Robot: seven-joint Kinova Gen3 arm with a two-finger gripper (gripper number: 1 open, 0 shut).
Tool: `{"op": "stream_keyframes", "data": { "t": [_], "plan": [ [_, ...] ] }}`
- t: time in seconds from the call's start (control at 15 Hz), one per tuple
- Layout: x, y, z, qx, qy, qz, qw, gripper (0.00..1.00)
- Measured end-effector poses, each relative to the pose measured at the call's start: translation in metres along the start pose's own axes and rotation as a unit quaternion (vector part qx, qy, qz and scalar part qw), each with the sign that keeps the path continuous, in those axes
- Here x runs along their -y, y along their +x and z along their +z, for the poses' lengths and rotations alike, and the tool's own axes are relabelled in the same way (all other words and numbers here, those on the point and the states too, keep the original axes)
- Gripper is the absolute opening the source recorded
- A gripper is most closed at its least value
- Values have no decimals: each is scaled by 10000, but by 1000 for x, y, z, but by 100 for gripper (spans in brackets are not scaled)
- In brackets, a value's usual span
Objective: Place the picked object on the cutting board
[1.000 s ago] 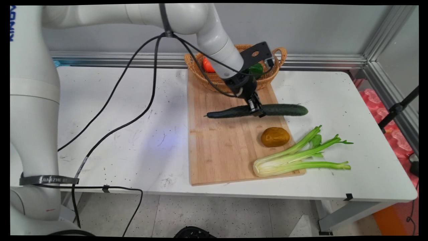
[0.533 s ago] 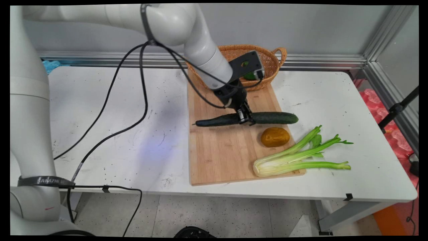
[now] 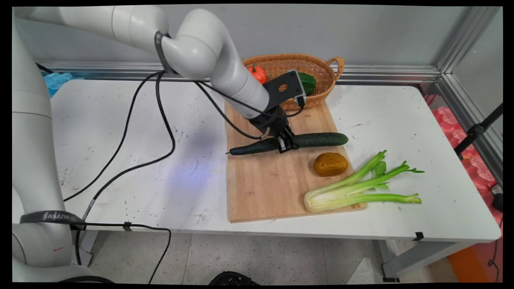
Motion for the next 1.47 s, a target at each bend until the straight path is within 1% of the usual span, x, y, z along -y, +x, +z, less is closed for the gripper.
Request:
{"op": "stream_keyframes", "data": {
  "t": [0.2, 0.47, 1.0, 1.07, 1.47],
  "plan": [
    [-4, -9, 7, -51, 83, -21, 10000, 0],
    [-8, -17, 16, -116, 121, -48, 9998, 0],
    [-18, -25, 28, -202, 58, -33, 9998, 0],
    [-19, -25, 29, -206, 42, -26, 9998, 100],
    [-19, -28, 33, -211, -33, -7, 9998, 100]
  ]
}}
